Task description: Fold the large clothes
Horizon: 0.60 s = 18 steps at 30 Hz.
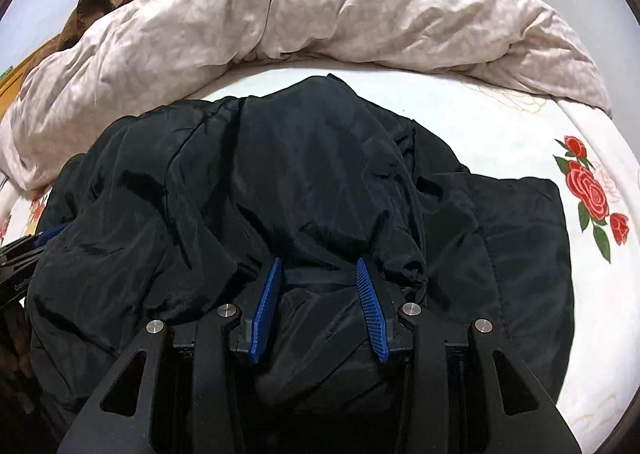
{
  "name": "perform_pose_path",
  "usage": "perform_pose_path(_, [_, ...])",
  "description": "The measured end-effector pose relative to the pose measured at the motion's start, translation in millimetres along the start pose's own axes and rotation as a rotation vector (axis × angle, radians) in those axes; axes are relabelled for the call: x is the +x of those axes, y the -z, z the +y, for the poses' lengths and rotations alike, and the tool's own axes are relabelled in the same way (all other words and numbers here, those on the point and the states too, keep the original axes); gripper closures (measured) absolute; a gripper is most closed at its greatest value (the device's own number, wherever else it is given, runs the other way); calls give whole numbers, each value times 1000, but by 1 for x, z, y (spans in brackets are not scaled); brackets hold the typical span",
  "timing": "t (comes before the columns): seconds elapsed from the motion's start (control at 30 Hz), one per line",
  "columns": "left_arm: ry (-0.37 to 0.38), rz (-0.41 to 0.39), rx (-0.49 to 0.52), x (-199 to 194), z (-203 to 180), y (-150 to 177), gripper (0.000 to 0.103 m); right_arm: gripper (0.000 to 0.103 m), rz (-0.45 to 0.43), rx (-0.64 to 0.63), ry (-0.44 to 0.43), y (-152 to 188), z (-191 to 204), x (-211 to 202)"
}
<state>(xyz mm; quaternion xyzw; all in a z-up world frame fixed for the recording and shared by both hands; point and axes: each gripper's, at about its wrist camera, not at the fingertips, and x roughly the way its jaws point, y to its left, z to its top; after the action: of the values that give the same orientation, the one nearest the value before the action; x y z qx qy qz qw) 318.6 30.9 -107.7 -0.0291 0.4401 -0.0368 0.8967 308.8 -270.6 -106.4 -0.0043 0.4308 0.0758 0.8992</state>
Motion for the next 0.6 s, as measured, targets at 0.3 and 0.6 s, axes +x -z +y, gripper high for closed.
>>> perform_pose_path(0.3, [-5,1,-19,-25,4,-17,65,63,-15,2,-30,-24,3,-29])
perform_pose_path(0.6, [-10,-35,20,-3,-15,-64,65,63,-56,11,-63,-77,7,-8])
